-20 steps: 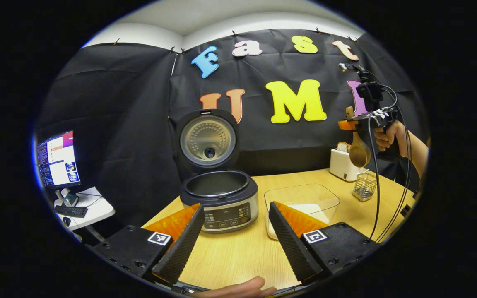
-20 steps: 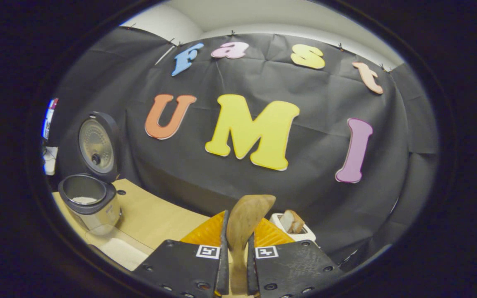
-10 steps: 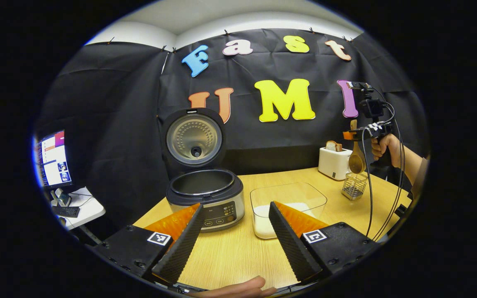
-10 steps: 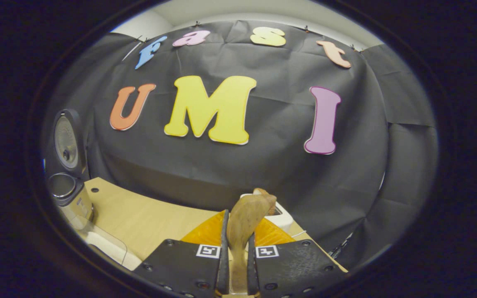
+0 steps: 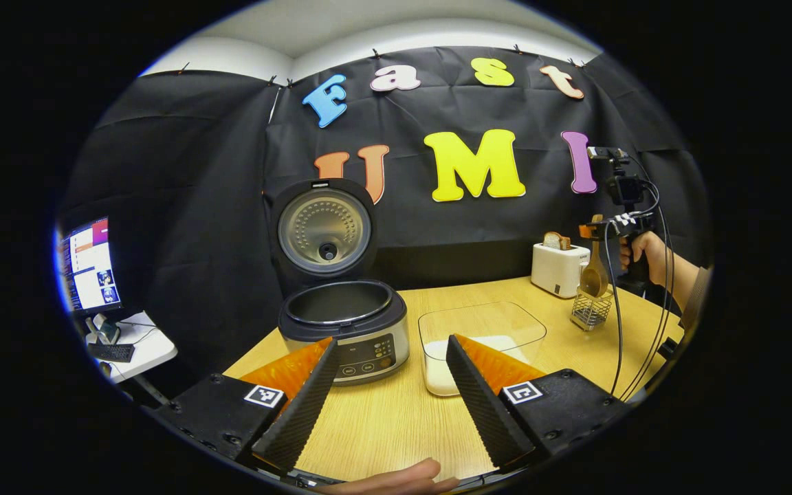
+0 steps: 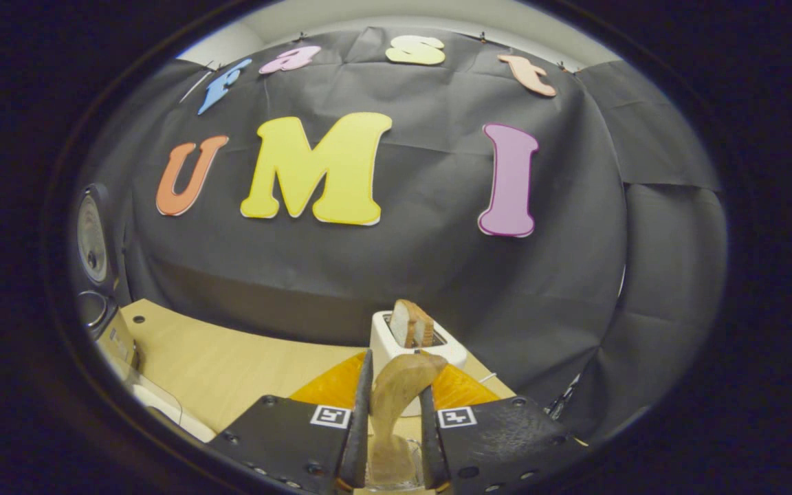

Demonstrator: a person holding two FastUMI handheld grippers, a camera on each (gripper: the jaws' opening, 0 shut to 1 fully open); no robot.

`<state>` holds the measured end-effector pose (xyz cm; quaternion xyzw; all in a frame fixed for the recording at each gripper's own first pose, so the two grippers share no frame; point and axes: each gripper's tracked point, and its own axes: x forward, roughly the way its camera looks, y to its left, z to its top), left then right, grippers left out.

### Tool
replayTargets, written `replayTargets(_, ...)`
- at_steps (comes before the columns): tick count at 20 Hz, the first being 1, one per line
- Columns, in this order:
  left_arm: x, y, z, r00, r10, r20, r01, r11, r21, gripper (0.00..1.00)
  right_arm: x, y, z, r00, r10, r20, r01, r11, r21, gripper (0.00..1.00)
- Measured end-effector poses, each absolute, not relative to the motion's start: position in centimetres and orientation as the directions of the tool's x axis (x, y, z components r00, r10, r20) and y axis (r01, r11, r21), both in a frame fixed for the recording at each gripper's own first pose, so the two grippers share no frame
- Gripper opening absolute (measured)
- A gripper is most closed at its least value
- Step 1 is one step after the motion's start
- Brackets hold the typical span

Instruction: Close the left gripper, press the button to open the rice cooker; take a wooden spoon from the chopstick holder with the right hand, scoop a spoonful of rice and pour it into the rice cooker, then put the wooden spoon back into the chopstick holder.

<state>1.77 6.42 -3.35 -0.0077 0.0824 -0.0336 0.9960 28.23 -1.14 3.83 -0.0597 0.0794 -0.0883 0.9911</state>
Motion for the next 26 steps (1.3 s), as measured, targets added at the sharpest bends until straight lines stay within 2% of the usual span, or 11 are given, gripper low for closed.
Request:
replayTargets(4, 1.7, 6.3, -3.2, 0.985, -0.067, -0.161, 0.066, 0.998, -0.013, 0.99, 28.2, -2.6, 4.3, 0.97, -0.208, -0.123, 0.194, 0.973, -0.122, 0.4)
replayTargets(7, 1.8, 6.3, -3.3, 0.985, -0.057, -0.161, 0.057, 0.998, -0.004, 0.99, 27.9, -3.5, 4.5, 0.966, -0.231, -0.115, 0.216, 0.968, -0.129, 0.53)
replayTargets(9, 1.8, 6.2, -3.1, 0.986, -0.055, -0.157, 0.055, 0.998, -0.002, 0.99, 27.4, -3.5, 4.7, 0.966, -0.23, -0.114, 0.214, 0.967, -0.139, 0.65)
replayTargets(10, 1.7, 6.1, -3.0, 0.987, -0.056, -0.154, 0.056, 0.998, -0.001, 0.99, 27.2, -3.6, 4.8, 0.967, -0.23, -0.111, 0.213, 0.967, -0.141, 0.81)
replayTargets(11, 1.7, 6.1, -3.0, 0.987, -0.056, -0.151, 0.057, 0.998, -0.002, 0.99, 27.0, -3.4, 4.8, 0.969, -0.22, -0.114, 0.203, 0.969, -0.139, 0.86)
replayTargets(12, 1.7, 6.0, -2.9, 0.987, -0.057, -0.149, 0.057, 0.998, -0.004, 0.99, 26.7, -3.4, 4.8, 0.969, -0.218, -0.115, 0.202, 0.969, -0.142, 0.98)
replayTargets(15, 1.8, 5.8, -3.0, 0.986, -0.065, -0.154, 0.062, 0.998, -0.02, 0.99, 25.2, -3.6, 5.7, 0.967, -0.232, -0.102, 0.214, 0.963, -0.161, 0.93)
replayTargets(16, 1.8, 5.9, -3.1, 0.985, -0.061, -0.158, 0.058, 0.998, -0.025, 0.99, 24.5, -3.8, 6.1, 0.967, -0.236, -0.093, 0.219, 0.962, -0.161, 0.97)
replayTargets(19, 1.6, 6.5, -3.9, 0.983, -0.045, -0.178, 0.036, 0.998, -0.052, 0.99, 21.6, -4.9, 7.0, 0.958, -0.279, -0.071, 0.263, 0.949, -0.173, 0.95)
replayTargets(23, 1.4, 8.4, -3.4, 0.986, 0.017, -0.169, -0.031, 0.996, -0.083, 0.99, 15.9, -4.9, 7.4, 0.968, -0.243, -0.058, 0.236, 0.965, -0.116, 0.98)
replayTargets(26, 1.8, 9.6, -2.6, 0.984, 0.048, -0.171, -0.067, 0.992, -0.103, 0.99, 12.7, -5.4, 6.2, 0.974, -0.218, -0.063, 0.211, 0.972, -0.107, 0.95)
